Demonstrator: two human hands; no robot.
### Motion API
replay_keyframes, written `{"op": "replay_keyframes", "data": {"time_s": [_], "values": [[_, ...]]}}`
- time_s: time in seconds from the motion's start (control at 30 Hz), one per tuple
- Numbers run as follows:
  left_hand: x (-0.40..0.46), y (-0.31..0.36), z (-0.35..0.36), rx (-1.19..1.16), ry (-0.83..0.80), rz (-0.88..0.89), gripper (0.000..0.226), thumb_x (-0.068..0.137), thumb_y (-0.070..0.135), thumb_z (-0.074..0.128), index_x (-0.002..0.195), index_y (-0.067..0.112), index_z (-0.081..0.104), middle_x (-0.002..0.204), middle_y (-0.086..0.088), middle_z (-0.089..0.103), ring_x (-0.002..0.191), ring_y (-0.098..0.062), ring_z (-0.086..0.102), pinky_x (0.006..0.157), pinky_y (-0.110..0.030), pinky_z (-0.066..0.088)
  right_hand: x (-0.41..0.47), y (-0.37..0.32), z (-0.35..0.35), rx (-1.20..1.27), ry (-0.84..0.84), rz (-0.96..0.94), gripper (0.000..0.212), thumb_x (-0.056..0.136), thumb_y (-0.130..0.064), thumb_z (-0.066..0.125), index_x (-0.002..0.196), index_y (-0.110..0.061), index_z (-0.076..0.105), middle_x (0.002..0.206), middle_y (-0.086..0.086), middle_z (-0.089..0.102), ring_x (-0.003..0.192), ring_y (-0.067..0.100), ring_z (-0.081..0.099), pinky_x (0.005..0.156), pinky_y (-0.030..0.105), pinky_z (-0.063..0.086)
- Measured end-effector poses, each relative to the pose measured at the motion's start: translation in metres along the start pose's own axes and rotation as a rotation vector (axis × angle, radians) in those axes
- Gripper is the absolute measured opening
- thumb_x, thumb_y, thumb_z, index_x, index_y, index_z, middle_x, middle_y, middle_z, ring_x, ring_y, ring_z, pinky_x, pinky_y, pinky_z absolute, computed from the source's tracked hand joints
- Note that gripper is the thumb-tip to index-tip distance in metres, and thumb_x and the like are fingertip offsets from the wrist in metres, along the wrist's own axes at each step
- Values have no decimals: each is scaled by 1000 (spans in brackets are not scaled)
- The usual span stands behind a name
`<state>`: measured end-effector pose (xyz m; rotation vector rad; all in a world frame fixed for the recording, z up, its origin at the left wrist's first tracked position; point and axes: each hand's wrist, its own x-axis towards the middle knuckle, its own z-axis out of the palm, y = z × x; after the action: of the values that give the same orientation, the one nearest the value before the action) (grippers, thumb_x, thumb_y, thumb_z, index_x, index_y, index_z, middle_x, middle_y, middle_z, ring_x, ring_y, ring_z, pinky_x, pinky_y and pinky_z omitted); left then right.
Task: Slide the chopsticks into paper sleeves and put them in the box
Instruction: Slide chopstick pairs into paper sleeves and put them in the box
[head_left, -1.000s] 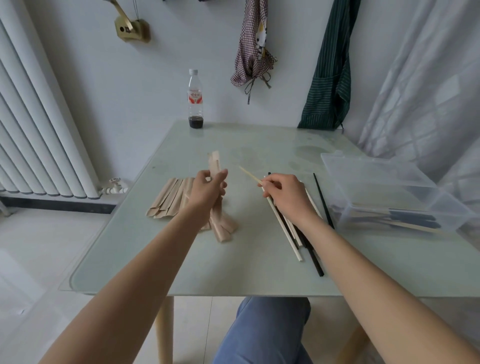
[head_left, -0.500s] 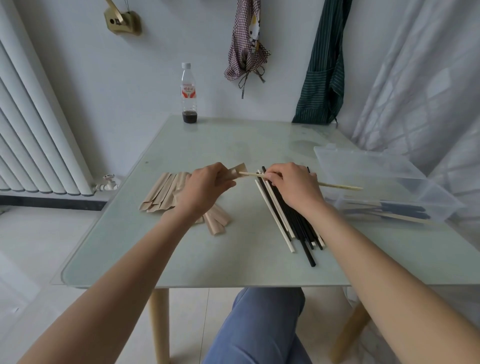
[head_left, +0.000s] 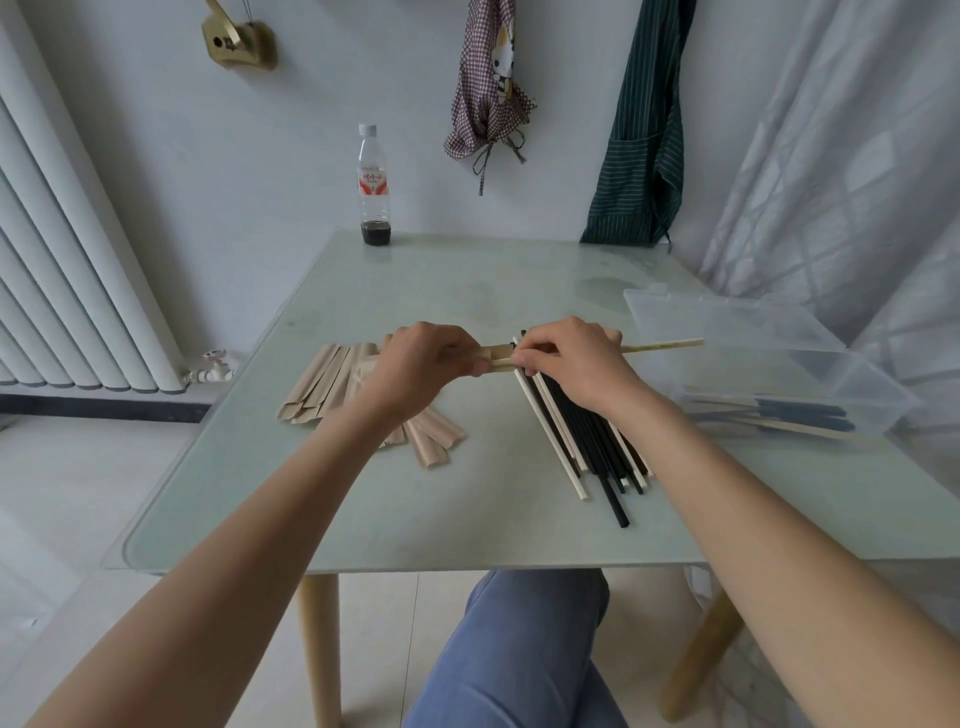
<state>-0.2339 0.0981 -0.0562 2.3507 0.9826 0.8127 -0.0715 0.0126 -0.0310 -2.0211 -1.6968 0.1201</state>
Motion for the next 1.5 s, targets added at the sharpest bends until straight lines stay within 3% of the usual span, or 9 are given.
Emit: {"op": "replay_keyframes", "data": {"time_s": [0.1,0.3,0.53,0.7,0.87,1.03,1.2,1.37,1.5], "values": [[0,4,-3,7,-21,-7,12,81,30,70,85,19,71,78,-8,68,74,-23,54,73,-32,35,-3,0,1,24,-26,-11,17,93,-33,54,84,-27,68,74,-9,62,80,12,52,86,35,25],[-1,4,-9,-6,-10,-32,12,80,30,71,85,19,72,81,-9,69,81,-26,58,76,-36,42,-9,14,0,84,18,45,16,88,-36,60,87,-25,71,78,-8,66,86,12,55,82,32,23],[3,16,-9,118,13,-31,12,81,37,69,85,25,68,65,6,57,76,-20,51,85,-36,35,-9,14,-3,129,21,7,16,88,-36,61,89,-25,72,83,-6,70,85,13,56,92,38,31],[2,19,-9,136,22,-28,12,82,36,68,86,25,69,59,14,49,74,-19,48,78,-33,30,-10,15,-5,174,26,-5,18,88,-32,61,79,-18,71,69,-6,63,65,5,48,81,36,35],[1,21,-12,150,24,-15,12,83,35,67,88,25,69,59,14,47,76,-18,45,79,-33,29,-12,14,-8,156,41,-8,15,88,-33,61,83,-24,71,72,-6,63,76,15,55,84,37,39],[0,22,-9,151,26,-5,13,84,34,66,89,23,70,59,14,46,78,-17,42,75,-31,26,-16,15,-7,188,36,-19,16,88,-28,62,81,-18,72,75,4,67,68,13,52,66,29,38],[3,22,-12,157,32,0,15,83,35,66,90,23,70,60,16,47,77,-17,44,75,-31,28,-16,20,-10,199,66,-8,15,88,-29,63,87,-19,73,77,-6,66,76,9,56,72,26,42],[3,23,-8,148,35,-9,15,83,35,67,91,23,70,60,16,48,77,-17,45,76,-31,29,-19,25,-9,217,58,10,13,88,-26,62,84,-19,73,79,4,69,79,20,61,76,35,47],[6,29,-2,169,9,-2,15,83,36,66,92,25,70,61,15,47,79,-18,46,77,-31,28,-20,23,-7,249,43,-4,13,89,-24,62,85,-18,73,79,2,69,77,16,59,72,28,45]]}}
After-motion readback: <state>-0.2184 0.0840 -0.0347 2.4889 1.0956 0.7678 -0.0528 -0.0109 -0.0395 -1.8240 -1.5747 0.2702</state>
